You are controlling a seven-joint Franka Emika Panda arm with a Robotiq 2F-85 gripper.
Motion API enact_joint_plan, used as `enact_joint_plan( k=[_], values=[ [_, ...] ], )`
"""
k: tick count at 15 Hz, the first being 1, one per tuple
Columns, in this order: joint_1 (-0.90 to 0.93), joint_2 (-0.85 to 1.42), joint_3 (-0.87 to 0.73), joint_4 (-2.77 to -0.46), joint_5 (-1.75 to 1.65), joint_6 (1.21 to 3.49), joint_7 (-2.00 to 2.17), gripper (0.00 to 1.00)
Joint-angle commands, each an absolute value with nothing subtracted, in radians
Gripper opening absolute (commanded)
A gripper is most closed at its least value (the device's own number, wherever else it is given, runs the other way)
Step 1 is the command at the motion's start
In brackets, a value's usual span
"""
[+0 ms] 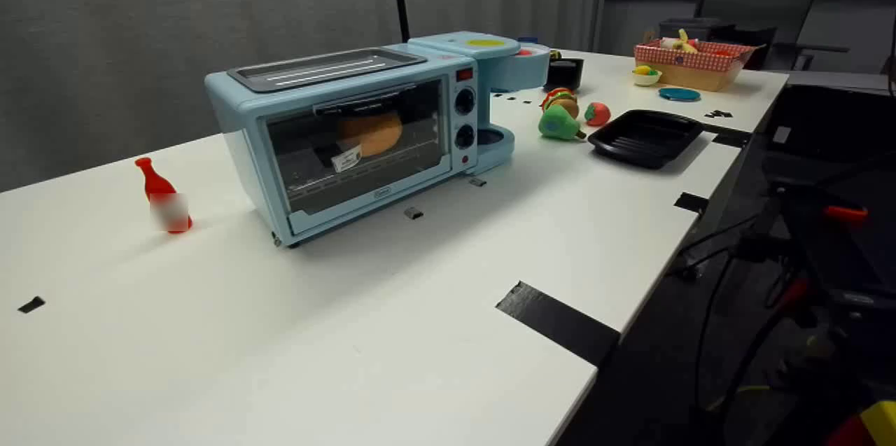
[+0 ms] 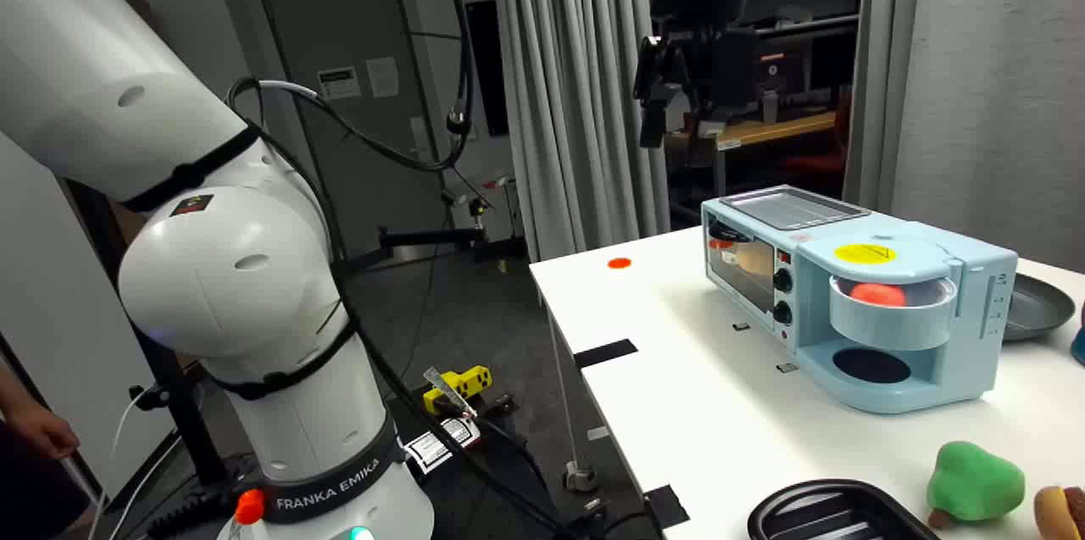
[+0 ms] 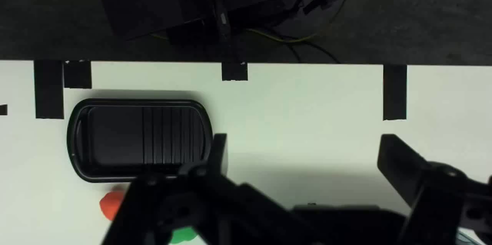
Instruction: Open the toaster oven door
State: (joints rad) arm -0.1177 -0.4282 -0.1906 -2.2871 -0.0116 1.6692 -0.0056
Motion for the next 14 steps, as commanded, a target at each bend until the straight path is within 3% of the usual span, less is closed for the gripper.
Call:
enact_joint_plan(
  k=[1,14],
  values=[
    [-0.133,-0.426,-0.178,-2.285,-0.007,1.667,-0.011,1.00],
    [-0.131,-0.426,-0.178,-2.289,-0.004,1.681,-0.013,1.00]
  ],
)
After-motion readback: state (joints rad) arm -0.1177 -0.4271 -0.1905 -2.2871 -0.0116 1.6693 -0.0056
